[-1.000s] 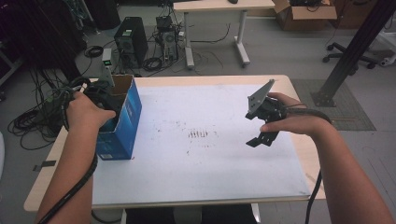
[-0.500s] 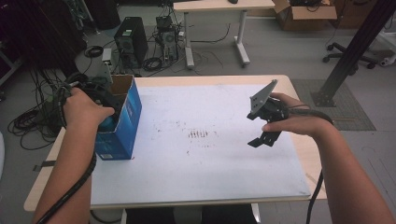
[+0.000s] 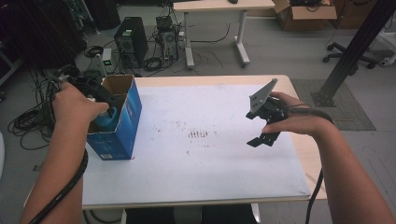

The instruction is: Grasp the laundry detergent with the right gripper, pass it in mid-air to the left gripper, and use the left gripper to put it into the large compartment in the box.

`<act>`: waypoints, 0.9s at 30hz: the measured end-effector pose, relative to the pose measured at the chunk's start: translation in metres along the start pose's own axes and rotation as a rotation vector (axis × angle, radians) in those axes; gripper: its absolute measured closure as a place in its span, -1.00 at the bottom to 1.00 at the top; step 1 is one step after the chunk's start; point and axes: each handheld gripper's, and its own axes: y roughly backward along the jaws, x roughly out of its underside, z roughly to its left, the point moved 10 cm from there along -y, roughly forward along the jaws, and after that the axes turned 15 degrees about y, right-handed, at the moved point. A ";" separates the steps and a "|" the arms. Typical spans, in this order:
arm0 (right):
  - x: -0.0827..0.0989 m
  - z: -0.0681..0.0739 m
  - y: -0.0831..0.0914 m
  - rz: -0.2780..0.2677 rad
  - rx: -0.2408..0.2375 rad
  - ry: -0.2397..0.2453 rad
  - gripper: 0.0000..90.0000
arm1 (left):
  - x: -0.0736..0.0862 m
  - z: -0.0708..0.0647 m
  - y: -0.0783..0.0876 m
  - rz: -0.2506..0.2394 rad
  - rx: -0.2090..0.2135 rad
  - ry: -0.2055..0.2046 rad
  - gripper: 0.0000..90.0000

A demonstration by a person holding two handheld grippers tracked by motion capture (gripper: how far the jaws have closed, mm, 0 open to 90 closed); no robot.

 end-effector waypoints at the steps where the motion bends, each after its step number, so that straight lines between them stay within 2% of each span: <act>1: 0.000 0.000 0.000 0.000 0.000 0.000 -0.94 | 0.000 0.000 0.000 0.000 0.000 0.000 -0.65; 2: -0.001 0.001 0.001 0.001 0.000 -0.004 -0.94 | 0.002 -0.002 0.003 0.000 0.012 -0.002 -0.66; 5: -0.001 0.001 0.002 0.000 0.001 0.001 -0.94 | 0.002 -0.003 0.006 -0.005 0.012 -0.010 -0.71; 6: -0.001 0.001 0.002 0.000 0.001 -0.001 -0.94 | 0.002 -0.003 0.008 -0.013 0.006 -0.026 -0.73; 9: -0.001 0.001 0.003 0.003 0.004 -0.002 -0.94 | 0.002 -0.004 0.010 -0.018 0.006 -0.031 -0.87; 10: -0.002 0.001 0.003 0.000 0.008 -0.006 -0.94 | 0.002 -0.005 0.012 -0.025 0.006 -0.044 -0.87; 13: -0.001 0.001 0.004 0.002 0.006 -0.007 -0.94 | 0.003 -0.006 0.015 -0.029 0.013 -0.046 -0.88; 19: -0.002 0.002 0.005 0.001 0.001 -0.010 -0.94 | 0.006 -0.010 0.022 -0.029 -0.001 -0.077 -0.99; 21: -0.003 0.002 0.005 -0.002 0.000 -0.006 -0.94 | 0.009 -0.013 0.025 -0.031 -0.008 -0.094 -1.00; 22: -0.004 0.003 0.005 -0.003 0.000 -0.005 -0.94 | 0.011 -0.017 0.030 -0.038 -0.009 -0.119 -1.00; 23: -0.004 0.003 0.005 -0.001 0.001 0.000 -0.94 | 0.011 -0.017 0.030 -0.038 -0.009 -0.119 -1.00; 24: -0.005 0.003 0.005 -0.003 0.002 -0.001 -0.94 | 0.014 -0.023 0.036 -0.048 -0.009 -0.144 -1.00; 25: -0.005 0.003 0.005 -0.003 0.002 -0.001 -0.94 | 0.014 -0.023 0.036 -0.048 -0.009 -0.144 -1.00; 26: -0.005 0.003 0.005 -0.001 -0.001 0.005 -0.94 | 0.017 -0.030 0.043 -0.056 -0.011 -0.180 -1.00; 27: -0.005 0.003 0.005 -0.001 -0.001 0.005 -0.94 | 0.017 -0.030 0.043 -0.056 -0.011 -0.180 -1.00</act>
